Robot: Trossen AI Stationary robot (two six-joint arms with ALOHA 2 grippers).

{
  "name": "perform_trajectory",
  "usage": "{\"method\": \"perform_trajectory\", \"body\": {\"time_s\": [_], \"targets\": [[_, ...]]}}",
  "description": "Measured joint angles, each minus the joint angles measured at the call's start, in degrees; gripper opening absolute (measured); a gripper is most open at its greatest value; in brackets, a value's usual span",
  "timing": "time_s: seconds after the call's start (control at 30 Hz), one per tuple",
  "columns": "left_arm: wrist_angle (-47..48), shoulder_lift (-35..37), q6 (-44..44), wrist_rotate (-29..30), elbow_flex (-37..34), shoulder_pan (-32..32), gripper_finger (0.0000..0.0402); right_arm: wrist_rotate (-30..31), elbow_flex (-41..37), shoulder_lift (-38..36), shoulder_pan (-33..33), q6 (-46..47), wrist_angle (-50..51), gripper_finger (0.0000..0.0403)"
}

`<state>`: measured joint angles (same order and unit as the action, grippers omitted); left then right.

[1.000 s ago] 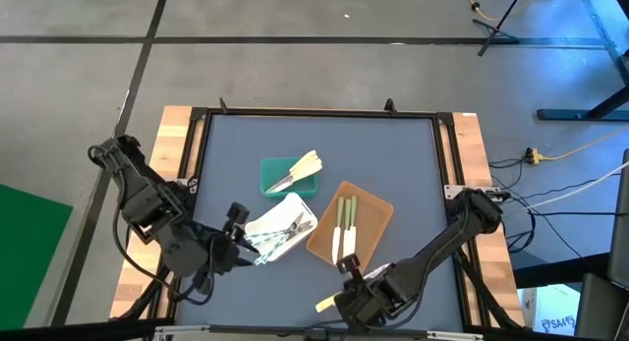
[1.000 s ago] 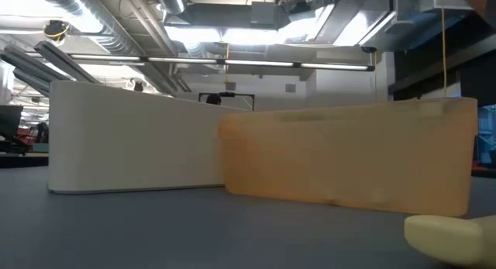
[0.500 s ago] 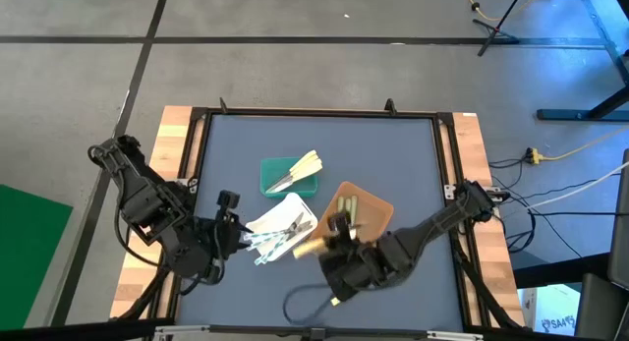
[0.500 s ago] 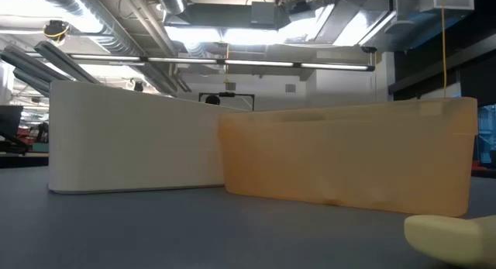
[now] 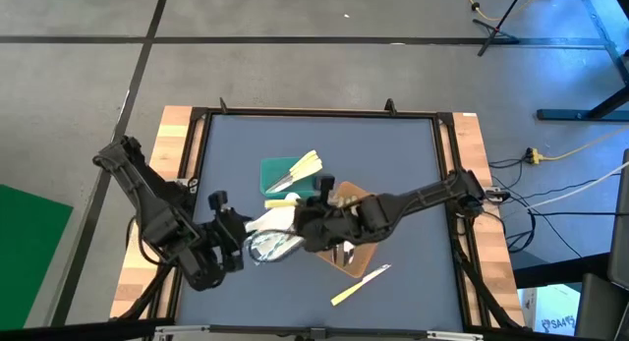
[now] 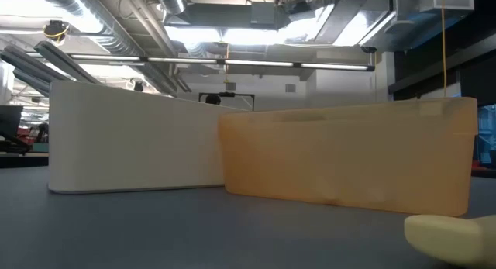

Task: Sort silverware by color (type)
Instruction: Put the yellow knife into the blue bin

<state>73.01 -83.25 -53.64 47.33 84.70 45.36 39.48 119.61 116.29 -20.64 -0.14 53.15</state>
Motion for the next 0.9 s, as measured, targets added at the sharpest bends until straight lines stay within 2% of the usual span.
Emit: {"method": "perform_trajectory", "body": {"time_s": [0.2,0.27,0.37,0.7,0.9], "targets": [[-3.3,0.0,-21.6,18.1,-7.2,0.8,0.0124,0.0,0.0,0.0,1.8,0.1,-7.2,0.0012],[-4.4,0.0,-26.7,21.7,-8.9,0.6,0.0124,0.0,0.0,0.0,2.0,0.0,-9.1,0.0012],[-7.6,0.0,-29.9,25.8,-11.1,-0.1,0.0124,0.0,0.0,0.0,2.0,0.3,-12.0,0.0012],[-14.1,0.0,-29.8,32.4,-12.2,-1.9,0.0124,0.0,0.0,0.0,1.9,0.3,-14.6,0.0012],[-16.4,0.0,-29.8,32.7,-12.2,-1.9,0.0124,0.3,0.0,0.0,1.9,0.3,-14.6,0.0012]]}}
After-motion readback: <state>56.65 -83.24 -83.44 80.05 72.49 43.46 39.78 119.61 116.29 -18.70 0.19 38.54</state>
